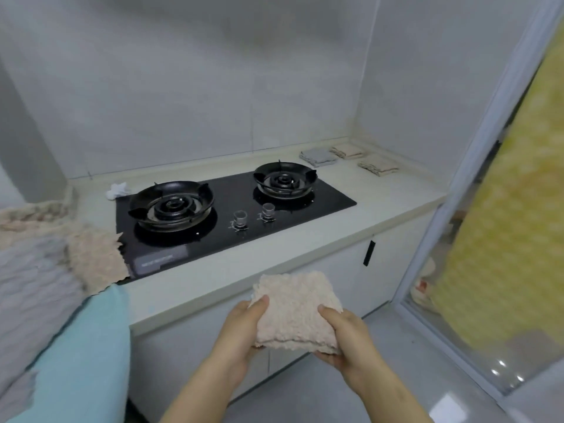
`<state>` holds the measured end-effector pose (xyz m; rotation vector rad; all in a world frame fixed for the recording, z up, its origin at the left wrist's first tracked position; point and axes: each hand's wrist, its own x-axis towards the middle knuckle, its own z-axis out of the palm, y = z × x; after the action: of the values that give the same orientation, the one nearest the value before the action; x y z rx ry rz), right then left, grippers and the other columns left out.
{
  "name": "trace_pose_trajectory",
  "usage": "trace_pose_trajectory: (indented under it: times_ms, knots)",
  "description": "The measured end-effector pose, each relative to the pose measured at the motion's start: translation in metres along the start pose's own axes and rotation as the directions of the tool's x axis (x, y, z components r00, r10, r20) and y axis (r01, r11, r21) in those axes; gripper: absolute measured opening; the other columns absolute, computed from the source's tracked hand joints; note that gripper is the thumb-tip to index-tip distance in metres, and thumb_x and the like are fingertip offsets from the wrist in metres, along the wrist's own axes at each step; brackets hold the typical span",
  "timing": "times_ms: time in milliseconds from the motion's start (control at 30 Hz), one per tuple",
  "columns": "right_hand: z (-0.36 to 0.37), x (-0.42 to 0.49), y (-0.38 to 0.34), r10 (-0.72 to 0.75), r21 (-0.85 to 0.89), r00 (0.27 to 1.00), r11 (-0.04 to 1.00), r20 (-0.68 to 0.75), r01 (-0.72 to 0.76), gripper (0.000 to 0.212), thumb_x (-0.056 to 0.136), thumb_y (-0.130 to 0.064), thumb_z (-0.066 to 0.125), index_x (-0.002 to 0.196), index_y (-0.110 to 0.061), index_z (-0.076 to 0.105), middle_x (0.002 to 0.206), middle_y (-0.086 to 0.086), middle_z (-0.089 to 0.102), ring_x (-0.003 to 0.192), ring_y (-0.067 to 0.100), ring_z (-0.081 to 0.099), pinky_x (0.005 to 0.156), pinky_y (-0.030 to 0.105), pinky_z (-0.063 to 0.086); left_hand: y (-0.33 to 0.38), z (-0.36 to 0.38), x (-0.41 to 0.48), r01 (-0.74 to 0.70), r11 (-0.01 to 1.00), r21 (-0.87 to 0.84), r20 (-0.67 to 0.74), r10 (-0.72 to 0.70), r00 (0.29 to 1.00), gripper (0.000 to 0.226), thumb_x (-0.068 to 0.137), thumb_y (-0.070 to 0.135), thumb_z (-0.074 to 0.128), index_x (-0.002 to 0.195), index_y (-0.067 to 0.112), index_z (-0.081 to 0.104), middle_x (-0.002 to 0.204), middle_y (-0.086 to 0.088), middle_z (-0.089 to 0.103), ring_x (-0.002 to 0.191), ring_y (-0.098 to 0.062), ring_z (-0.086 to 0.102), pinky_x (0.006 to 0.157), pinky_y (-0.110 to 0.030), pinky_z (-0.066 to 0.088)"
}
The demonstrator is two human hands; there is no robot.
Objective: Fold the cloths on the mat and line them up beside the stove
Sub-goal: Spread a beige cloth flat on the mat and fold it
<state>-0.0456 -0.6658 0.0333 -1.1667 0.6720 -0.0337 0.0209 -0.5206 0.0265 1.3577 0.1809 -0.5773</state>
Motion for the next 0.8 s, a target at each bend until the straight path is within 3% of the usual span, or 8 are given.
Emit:
trace_pose_trajectory:
  times_ms: [133,267,400,500,600,667,733,800]
  knots:
    - [-0.056,0.039,-0.029,0.019,0.003,0.999,1.0,-0.032,-0.019,0.016,0.09,-0.02,0.059,0.104,-0.012,0.057,0.102,0.009,0.065,0.087,0.025,0.063,0.069,0.034,0.055,0.004,0.069,0.034,0.055,0.998,-0.03,-0.005,-0.055,0.998,0.02,0.091,0.016,0.051,0.107,0.009,0.06,0.096,-0.008,0.067,0.083,-0.023,0.061,0.064,-0.029,0.046]
    - [-0.1,0.088,-0.054,0.022,-0.015,0.997,1.0,-0.076,-0.023,0.011,0.091,-0.023,0.057,0.099,-0.016,0.058,0.101,0.006,0.065,0.091,0.025,0.063,0.072,0.035,0.055,0.011,0.124,0.084,0.077,0.996,0.047,-0.009,-0.077,0.997,0.006,0.089,0.015,0.053,0.093,0.013,0.056,0.09,-0.008,0.062,0.077,-0.021,0.057,0.061,-0.028,0.045]
    - [-0.128,0.149,-0.086,0.018,-0.029,0.992,0.999,-0.128,-0.022,0.017,0.091,-0.024,0.057,0.105,-0.015,0.061,0.104,0.007,0.067,0.096,0.027,0.063,0.081,0.04,0.055,0.02,0.169,0.146,0.027,0.998,0.048,0.016,-0.027,0.999,0.024,0.086,0.016,0.061,0.106,0.017,0.048,0.102,-0.006,0.06,0.082,-0.02,0.06,0.061,-0.03,0.049]
    - [-0.143,0.204,-0.123,-0.02,-0.039,0.989,0.999,-0.144,0.015,0.01,0.093,-0.022,0.056,0.1,-0.016,0.06,0.102,0.006,0.067,0.092,0.024,0.064,0.067,0.034,0.054,0.037,0.205,0.203,-0.033,0.998,0.05,0.063,0.03,0.998,0.043,0.086,0.012,0.062,0.119,0.031,0.044,0.11,-0.002,0.058,0.088,-0.02,0.062,0.062,-0.029,0.051]
    - [-0.153,0.26,-0.164,-0.042,-0.04,0.984,0.999,-0.172,0.035,0.007,0.093,-0.02,0.055,0.096,-0.016,0.059,0.099,0.006,0.067,0.086,0.022,0.064,0.061,0.029,0.051,0.063,0.238,0.27,-0.093,0.992,0.086,0.134,0.081,0.988,0.046,0.086,0.005,0.059,0.118,0.036,0.048,0.113,-0.007,0.06,0.091,-0.024,0.064,0.057,-0.026,0.053]
    - [-0.158,0.292,-0.191,-0.055,-0.045,0.982,0.998,-0.182,0.047,0.008,0.093,-0.02,0.054,0.098,-0.014,0.058,0.096,0.006,0.068,0.082,0.022,0.064,0.062,0.031,0.053,0.08,0.258,0.313,-0.16,0.978,0.134,0.18,0.135,0.974,0.051,0.083,0.003,0.06,0.112,0.043,0.051,0.122,-0.009,0.058,0.104,-0.029,0.061,0.076,-0.039,0.056]
    - [-0.165,0.325,-0.216,-0.063,-0.063,0.98,0.997,-0.186,0.052,0.011,0.094,-0.021,0.054,0.101,-0.014,0.058,0.097,0.006,0.068,0.082,0.021,0.064,0.065,0.032,0.054,0.094,0.276,0.351,-0.216,0.959,0.181,0.209,0.177,0.962,0.056,0.082,0.001,0.058,0.101,0.053,0.052,0.127,-0.008,0.056,0.113,-0.032,0.056,0.093,-0.051,0.049]
    - [-0.172,0.356,-0.235,-0.077,-0.069,0.98,0.995,-0.183,0.065,0.014,0.094,-0.021,0.053,0.106,-0.014,0.057,0.103,0.006,0.066,0.086,0.021,0.064,0.066,0.032,0.053,0.104,0.295,0.378,-0.237,0.95,0.203,0.223,0.191,0.956,0.052,0.085,0.0,0.054,0.103,0.048,0.055,0.132,-0.002,0.053,0.121,-0.029,0.051,0.097,-0.046,0.047]
